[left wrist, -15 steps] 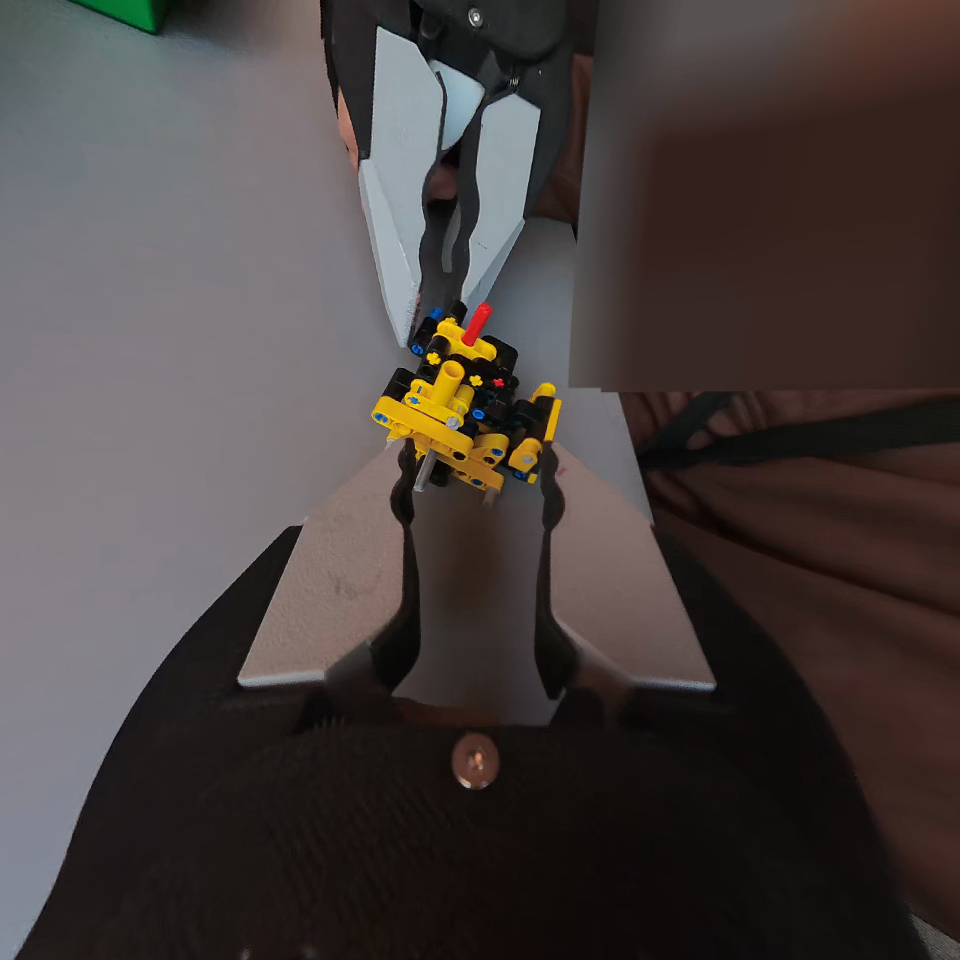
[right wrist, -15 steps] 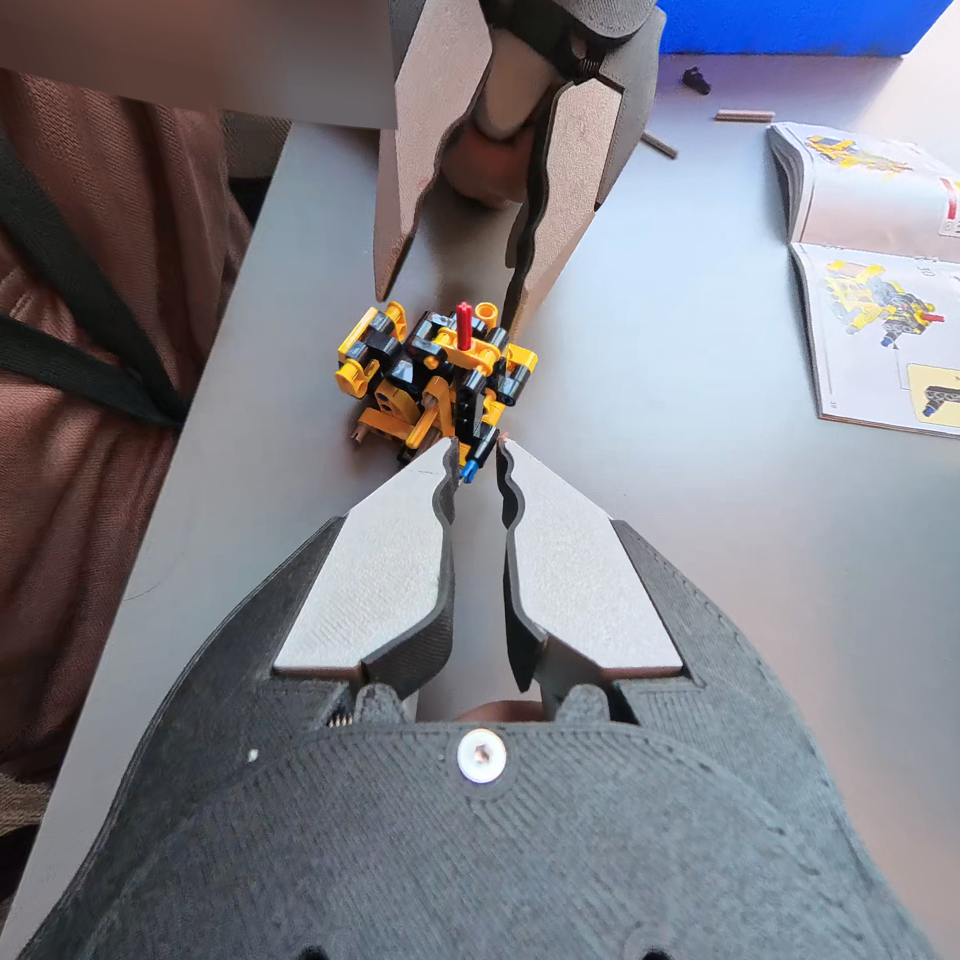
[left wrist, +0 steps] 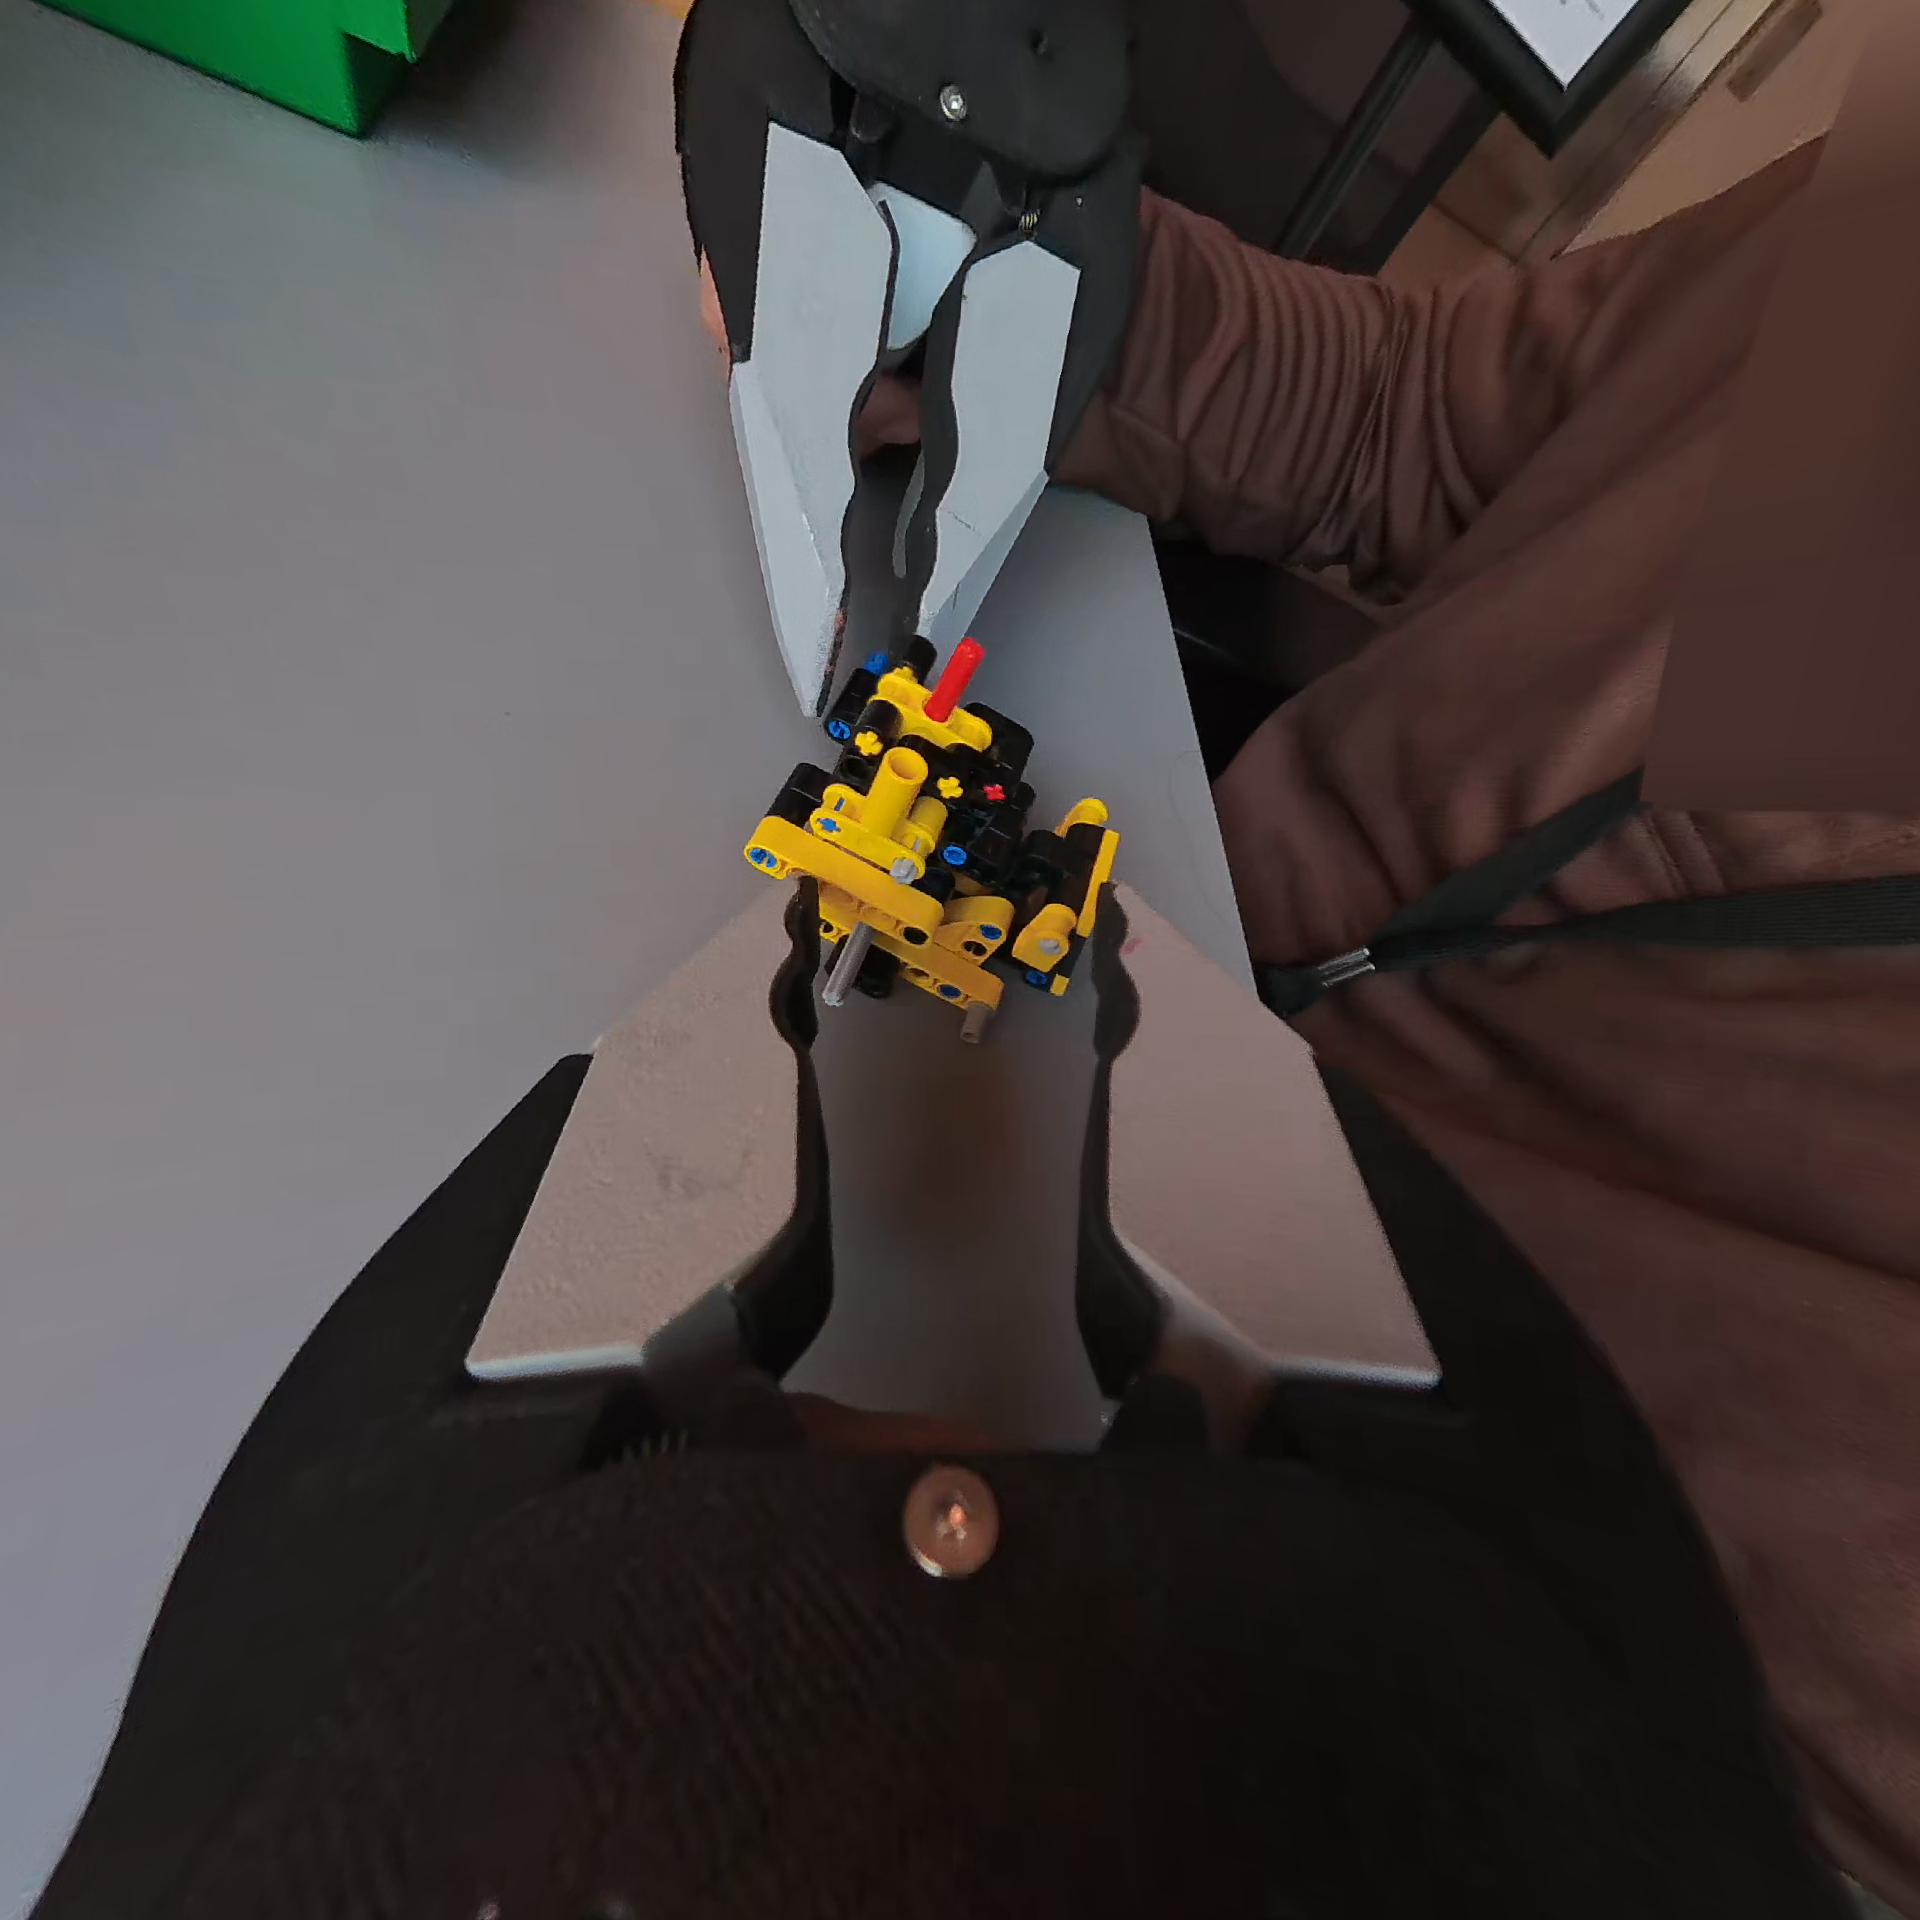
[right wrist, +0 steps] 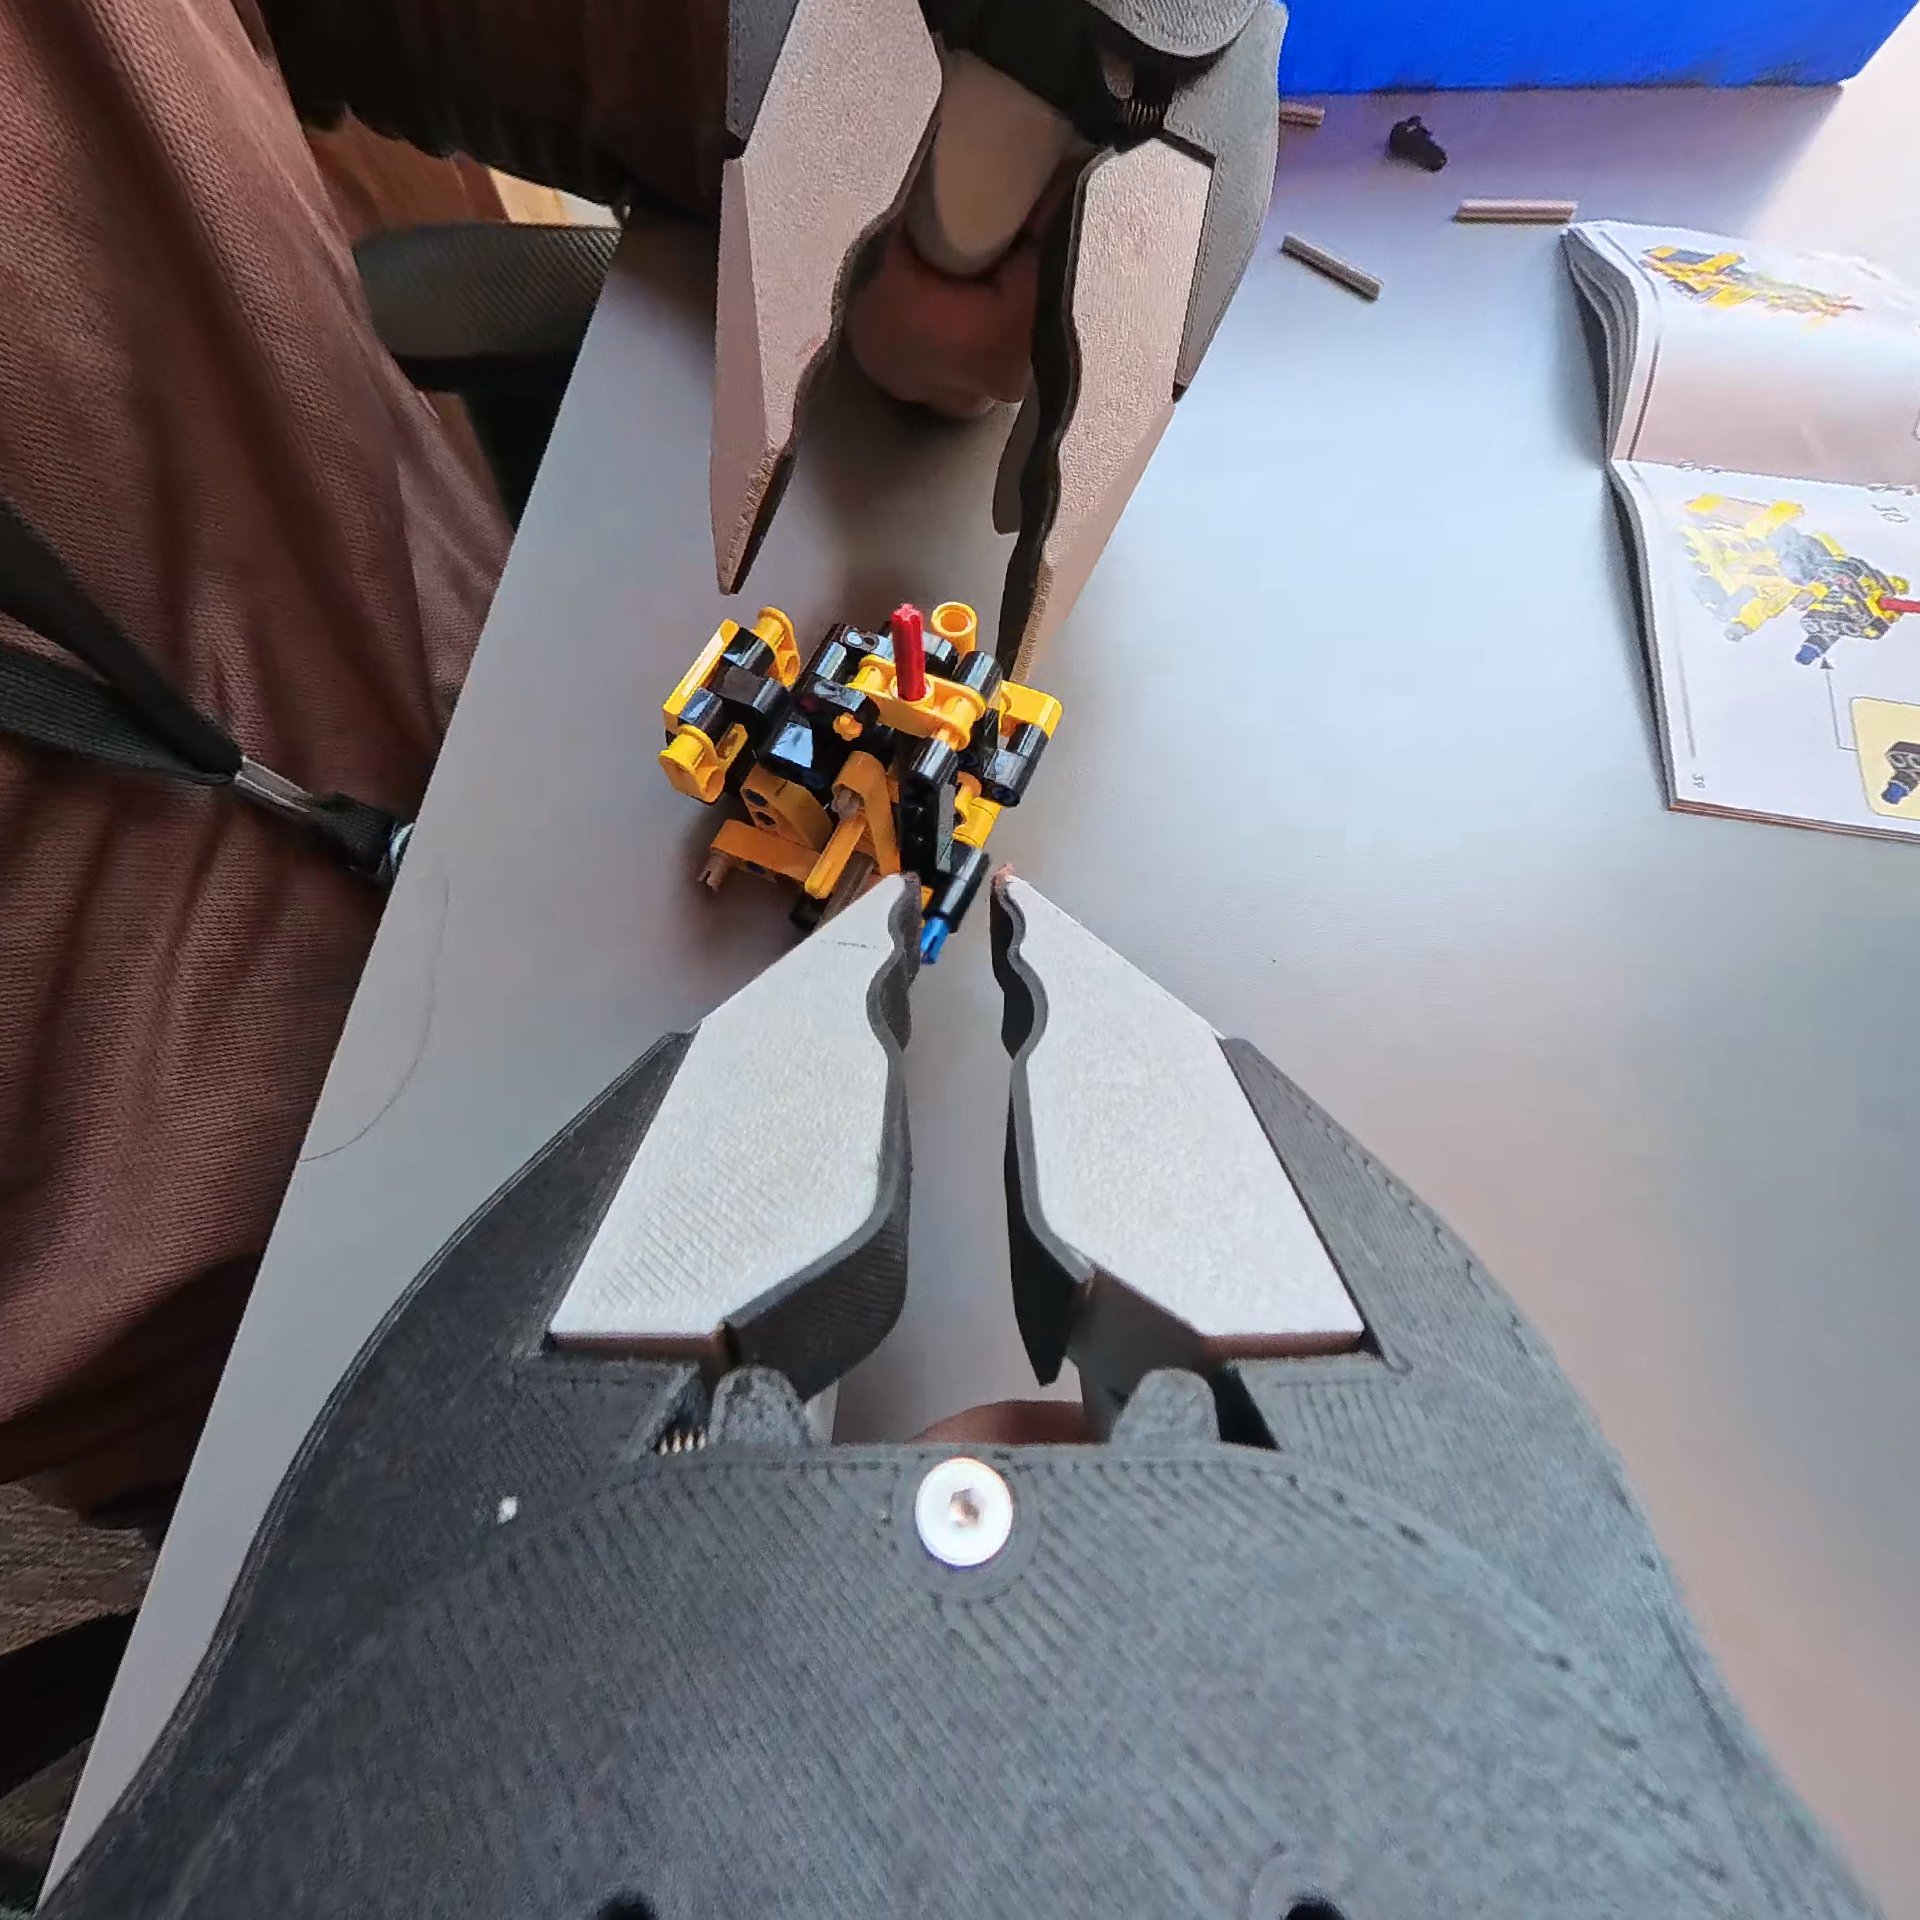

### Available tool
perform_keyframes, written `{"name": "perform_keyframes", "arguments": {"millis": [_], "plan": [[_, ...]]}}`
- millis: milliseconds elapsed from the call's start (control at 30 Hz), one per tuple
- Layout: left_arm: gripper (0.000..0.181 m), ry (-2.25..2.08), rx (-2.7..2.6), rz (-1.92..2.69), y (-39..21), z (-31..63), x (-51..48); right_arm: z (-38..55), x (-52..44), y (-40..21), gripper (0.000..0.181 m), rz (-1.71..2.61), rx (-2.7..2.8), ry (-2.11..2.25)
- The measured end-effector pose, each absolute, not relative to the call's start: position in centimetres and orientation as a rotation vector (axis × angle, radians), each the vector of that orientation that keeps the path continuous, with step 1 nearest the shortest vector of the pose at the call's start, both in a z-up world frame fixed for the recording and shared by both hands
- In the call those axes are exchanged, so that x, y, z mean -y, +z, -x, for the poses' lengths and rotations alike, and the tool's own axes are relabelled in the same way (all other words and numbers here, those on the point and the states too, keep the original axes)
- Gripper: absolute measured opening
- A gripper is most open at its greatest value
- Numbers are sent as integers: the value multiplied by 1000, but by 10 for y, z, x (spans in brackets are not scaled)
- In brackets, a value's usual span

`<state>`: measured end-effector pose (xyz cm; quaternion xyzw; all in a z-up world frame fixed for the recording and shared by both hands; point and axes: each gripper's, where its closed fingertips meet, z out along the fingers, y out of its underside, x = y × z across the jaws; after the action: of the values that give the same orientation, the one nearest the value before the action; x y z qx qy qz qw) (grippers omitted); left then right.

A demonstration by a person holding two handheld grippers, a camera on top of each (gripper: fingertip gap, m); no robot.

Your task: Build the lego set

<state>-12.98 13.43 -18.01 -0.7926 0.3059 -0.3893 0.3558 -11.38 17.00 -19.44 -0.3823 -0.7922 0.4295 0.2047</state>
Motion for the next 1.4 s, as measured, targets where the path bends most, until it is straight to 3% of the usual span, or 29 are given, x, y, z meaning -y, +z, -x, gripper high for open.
{"name": "perform_keyframes", "arguments": {"millis": [1233, 1400], "plan": [[49, -1054, -807, 2144, -192, 120, -130, 117, -165, -196, 5, 1043, 2229, 1177], [49, -1052, -810, 2128, -191, 120, -131, 116, -169, -194, 15, 1058, 2211, 1201]]}}
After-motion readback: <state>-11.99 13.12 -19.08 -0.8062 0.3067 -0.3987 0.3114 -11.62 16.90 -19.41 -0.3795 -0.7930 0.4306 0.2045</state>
